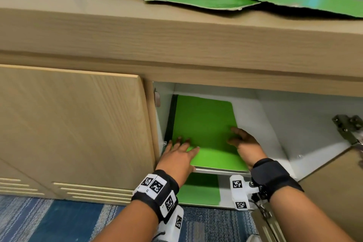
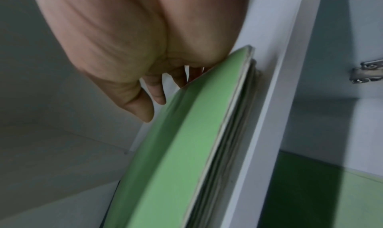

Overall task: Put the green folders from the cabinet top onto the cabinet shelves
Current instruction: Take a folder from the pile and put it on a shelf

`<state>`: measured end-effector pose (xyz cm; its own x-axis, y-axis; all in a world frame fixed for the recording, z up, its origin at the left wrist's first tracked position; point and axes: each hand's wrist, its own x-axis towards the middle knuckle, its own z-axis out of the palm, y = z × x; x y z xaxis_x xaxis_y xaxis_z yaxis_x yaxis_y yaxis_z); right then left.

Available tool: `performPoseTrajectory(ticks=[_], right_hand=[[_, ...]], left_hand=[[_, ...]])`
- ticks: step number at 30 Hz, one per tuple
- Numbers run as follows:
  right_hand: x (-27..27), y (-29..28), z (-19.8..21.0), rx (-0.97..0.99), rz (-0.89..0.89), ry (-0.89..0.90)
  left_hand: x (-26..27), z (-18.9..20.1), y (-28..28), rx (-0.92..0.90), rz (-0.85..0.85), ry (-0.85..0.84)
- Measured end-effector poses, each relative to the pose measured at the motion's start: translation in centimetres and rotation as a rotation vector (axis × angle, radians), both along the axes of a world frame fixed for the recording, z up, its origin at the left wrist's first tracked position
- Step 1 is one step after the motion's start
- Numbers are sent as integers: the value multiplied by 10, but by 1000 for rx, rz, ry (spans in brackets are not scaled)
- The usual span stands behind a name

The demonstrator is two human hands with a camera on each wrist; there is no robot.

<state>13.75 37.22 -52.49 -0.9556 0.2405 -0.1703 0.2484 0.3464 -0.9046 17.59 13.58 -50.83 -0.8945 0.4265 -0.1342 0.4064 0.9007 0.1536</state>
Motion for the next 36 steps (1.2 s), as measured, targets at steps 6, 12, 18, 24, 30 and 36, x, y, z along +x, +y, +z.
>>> performPoseTrajectory(ticks=[6,12,18,24,30,36], right_hand=[[-2,-3,-10,429,113,-112],[2,-12,-4,525,98,-175],[25,-29,38,414,59,182],[57,-46,117,387,178,365],[94,-58,198,372,244,471],[137,-60,269,327,284,563]], left_hand=[[-8,-2,1,-56,-5,-51],[-10,-2,0,-30,-4,-83],[4,24,-7,244,-7,-30],[22,86,-10,392,-37,117],[47,166,-12,407,-90,281],[75,244,-14,368,-111,429]])
